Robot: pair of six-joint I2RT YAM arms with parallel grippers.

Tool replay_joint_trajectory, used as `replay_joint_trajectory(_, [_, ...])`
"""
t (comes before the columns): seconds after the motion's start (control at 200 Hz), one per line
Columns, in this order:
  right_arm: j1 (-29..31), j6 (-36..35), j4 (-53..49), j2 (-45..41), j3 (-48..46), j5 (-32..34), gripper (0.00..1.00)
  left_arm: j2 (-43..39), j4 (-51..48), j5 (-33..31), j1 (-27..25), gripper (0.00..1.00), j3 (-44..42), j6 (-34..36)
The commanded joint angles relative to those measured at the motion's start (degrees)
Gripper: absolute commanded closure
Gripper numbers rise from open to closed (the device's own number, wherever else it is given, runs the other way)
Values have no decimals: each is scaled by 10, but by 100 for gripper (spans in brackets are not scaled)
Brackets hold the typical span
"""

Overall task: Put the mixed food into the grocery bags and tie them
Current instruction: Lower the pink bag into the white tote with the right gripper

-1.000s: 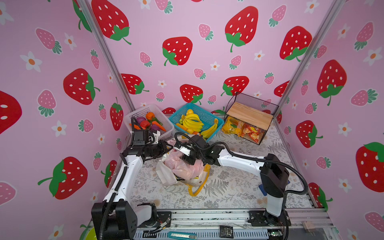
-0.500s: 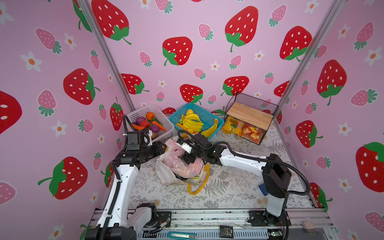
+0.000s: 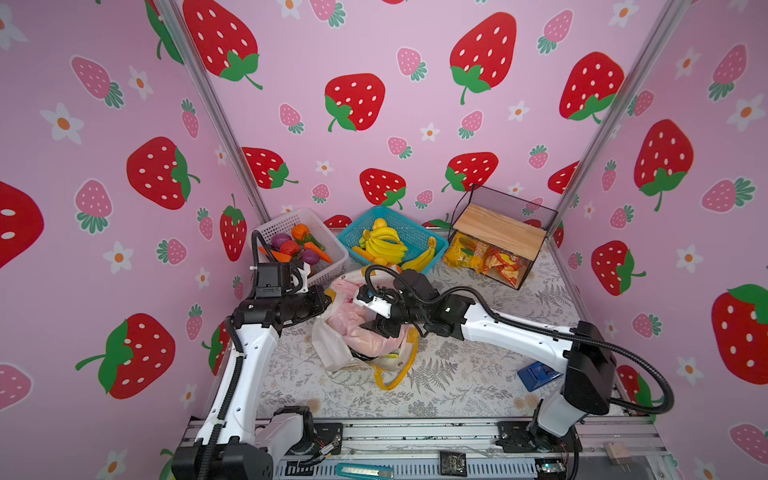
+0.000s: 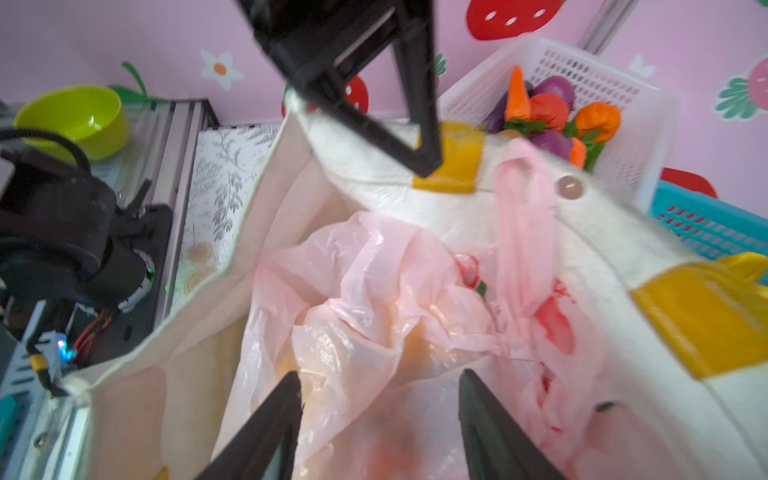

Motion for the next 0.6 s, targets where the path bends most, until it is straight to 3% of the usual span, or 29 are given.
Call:
replay_joint_trajectory(0.0, [12, -26, -14, 49, 20, -10, 45, -5, 3, 27, -2, 100, -6, -6])
replay_joint_trajectory(0.145, [16, 3, 4, 120, 63, 12, 55, -8, 1, 36, -2, 100, -9, -8])
replay_joint_trajectory(0.395, [15, 44, 31, 209, 107, 106, 59, -13, 4, 31, -1, 100, -14, -10])
replay_joint_trajectory(0.535, [9, 48, 45, 145, 81, 71, 49, -2, 11, 4, 0, 100, -14, -7])
replay_joint_trajectory(0.595, [2, 57, 51, 102, 64, 32, 37, 3, 18, -1, 0, 100, -14, -8])
